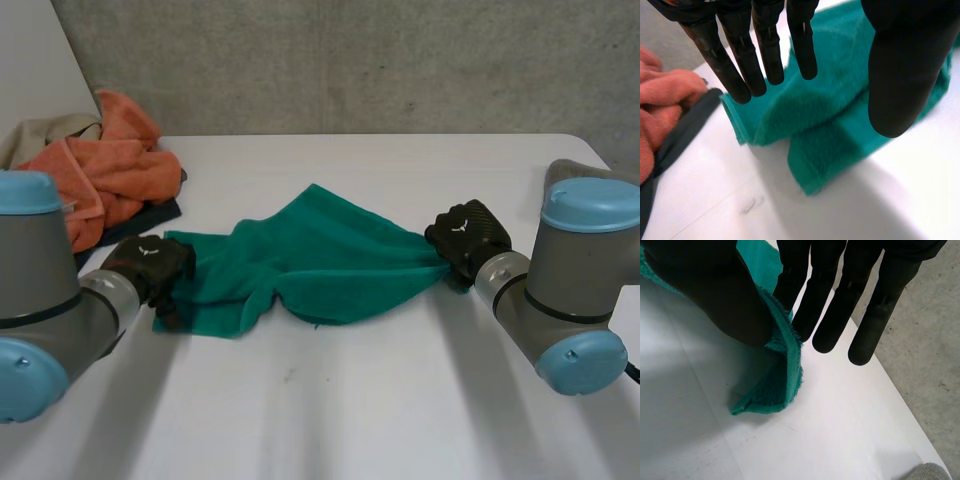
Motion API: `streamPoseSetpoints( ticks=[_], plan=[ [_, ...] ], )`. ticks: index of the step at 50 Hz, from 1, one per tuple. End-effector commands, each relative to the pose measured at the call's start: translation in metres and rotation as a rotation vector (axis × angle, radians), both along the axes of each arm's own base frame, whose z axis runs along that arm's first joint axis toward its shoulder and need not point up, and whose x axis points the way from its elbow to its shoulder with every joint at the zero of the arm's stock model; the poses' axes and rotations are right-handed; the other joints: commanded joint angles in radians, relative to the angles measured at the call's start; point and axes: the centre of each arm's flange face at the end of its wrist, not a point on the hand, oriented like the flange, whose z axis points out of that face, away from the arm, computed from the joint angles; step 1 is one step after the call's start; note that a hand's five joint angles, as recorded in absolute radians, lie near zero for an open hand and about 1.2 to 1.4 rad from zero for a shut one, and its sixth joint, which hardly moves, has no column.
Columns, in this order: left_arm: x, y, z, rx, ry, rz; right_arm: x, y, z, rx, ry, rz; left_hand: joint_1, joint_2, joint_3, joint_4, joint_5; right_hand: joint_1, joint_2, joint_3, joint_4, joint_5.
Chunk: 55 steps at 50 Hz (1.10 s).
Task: Fold the laundry.
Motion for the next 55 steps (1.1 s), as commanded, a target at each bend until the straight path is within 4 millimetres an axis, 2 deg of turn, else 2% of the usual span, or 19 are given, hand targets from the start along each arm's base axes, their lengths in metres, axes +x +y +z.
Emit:
streamPoseSetpoints(
  ticks=[1, 11, 24, 26, 33, 34, 35, 36, 40, 41, 44, 45, 47, 48, 50, 51, 52, 53, 55],
  plan=[
    [0.014, -0.018, -0.019, 0.022, -0.083, -0.034, 0.002, 0.005, -0.002, 0.009, 0.006, 0.011, 0.055, 0.063, 0.064, 0.06, 0.06, 0.258, 0.212, 0.203, 0.198, 0.224],
    [0.006, -0.03, -0.028, 0.019, -0.094, -0.047, 0.003, 0.009, -0.004, 0.017, 0.01, 0.016, -0.103, -0.095, -0.095, -0.099, -0.099, 0.258, 0.212, 0.203, 0.198, 0.224],
    [0.0, -0.038, -0.041, 0.005, -0.142, -0.062, 0.002, 0.012, -0.008, 0.025, 0.019, 0.02, -0.06, -0.052, -0.051, -0.055, -0.055, 0.258, 0.212, 0.203, 0.198, 0.224],
    [0.0, -0.04, -0.043, -0.003, -0.148, -0.06, 0.002, 0.012, -0.008, 0.025, 0.019, 0.021, 0.011, 0.019, 0.019, 0.015, 0.015, 0.258, 0.212, 0.203, 0.198, 0.224],
    [-0.005, -0.049, -0.047, -0.083, -0.156, -0.047, 0.002, 0.013, -0.006, 0.023, 0.015, 0.02, 0.489, 0.497, 0.497, 0.493, 0.494, 0.258, 0.212, 0.203, 0.198, 0.224],
    [-0.006, -0.051, -0.047, -0.097, -0.162, -0.046, 0.002, 0.012, -0.005, 0.02, 0.013, 0.018, 0.594, 0.602, 0.602, 0.598, 0.599, 0.258, 0.212, 0.203, 0.198, 0.224],
    [-0.006, -0.054, -0.047, -0.125, -0.178, -0.037, 0.001, 0.012, -0.002, 0.012, 0.01, 0.015, 0.836, 0.844, 0.844, 0.84, 0.841, 0.258, 0.212, 0.203, 0.198, 0.224],
    [-0.006, -0.055, -0.045, -0.136, -0.184, -0.03, 0.001, 0.011, 0.0, 0.009, 0.007, 0.013, 0.839, 0.847, 0.847, 0.843, 0.843, 0.258, 0.212, 0.203, 0.198, 0.224],
    [-0.003, -0.057, -0.027, -0.188, -0.183, 0.023, -0.004, 0.008, 0.016, -0.023, -0.012, -0.005, 0.839, 0.847, 0.847, 0.843, 0.843, 0.258, 0.212, 0.203, 0.198, 0.224],
    [-0.002, -0.056, -0.01, -0.227, -0.151, 0.034, -0.006, 0.006, 0.026, -0.04, -0.025, -0.016, 0.839, 0.847, 0.847, 0.843, 0.843, 0.258, 0.212, 0.203, 0.198, 0.224],
    [-0.001, -0.053, 0.023, -0.295, -0.083, 0.049, -0.01, 0.005, 0.042, -0.061, -0.037, -0.028, 0.839, 0.847, 0.847, 0.843, 0.843, 0.258, 0.212, 0.203, 0.198, 0.224],
    [-0.001, -0.048, 0.044, -0.34, -0.037, 0.053, -0.013, 0.006, 0.05, -0.057, -0.036, -0.031, 0.839, 0.847, 0.847, 0.843, 0.843, 0.258, 0.212, 0.203, 0.198, 0.224],
    [-0.002, -0.044, 0.062, -0.375, 0.001, 0.053, -0.015, 0.009, 0.056, -0.04, -0.031, -0.033, 0.839, 0.847, 0.847, 0.843, 0.843, 0.258, 0.212, 0.203, 0.198, 0.224],
    [-0.002, -0.041, 0.066, -0.381, 0.014, 0.049, -0.015, 0.01, 0.059, -0.03, -0.028, -0.032, 0.839, 0.847, 0.847, 0.843, 0.843, 0.258, 0.212, 0.203, 0.198, 0.224],
    [-0.004, -0.039, 0.062, -0.351, 0.031, 0.042, -0.016, 0.016, 0.062, 0.009, -0.012, -0.023, 0.839, 0.847, 0.847, 0.843, 0.843, 0.258, 0.212, 0.203, 0.198, 0.224],
    [-0.003, -0.039, 0.057, -0.33, 0.027, 0.042, -0.016, 0.017, 0.061, 0.022, -0.006, -0.023, 0.708, 0.716, 0.716, 0.712, 0.713, 0.258, 0.212, 0.203, 0.198, 0.224],
    [-0.003, -0.039, 0.051, -0.304, 0.02, 0.036, -0.016, 0.019, 0.059, 0.041, 0.0, -0.022, 0.442, 0.45, 0.451, 0.447, 0.447, 0.258, 0.212, 0.203, 0.198, 0.224],
    [-0.001, -0.034, 0.039, -0.236, -0.001, 0.029, -0.016, 0.023, 0.056, 0.072, 0.01, -0.018, -0.008, 0.0, 0.0, -0.004, -0.003, 0.258, 0.212, 0.203, 0.198, 0.224],
    [0.0, -0.028, 0.029, -0.175, -0.029, 0.02, -0.016, 0.024, 0.052, 0.092, 0.019, -0.018, -0.176, -0.168, -0.168, -0.172, -0.172, 0.258, 0.212, 0.203, 0.198, 0.224]
  ],
)
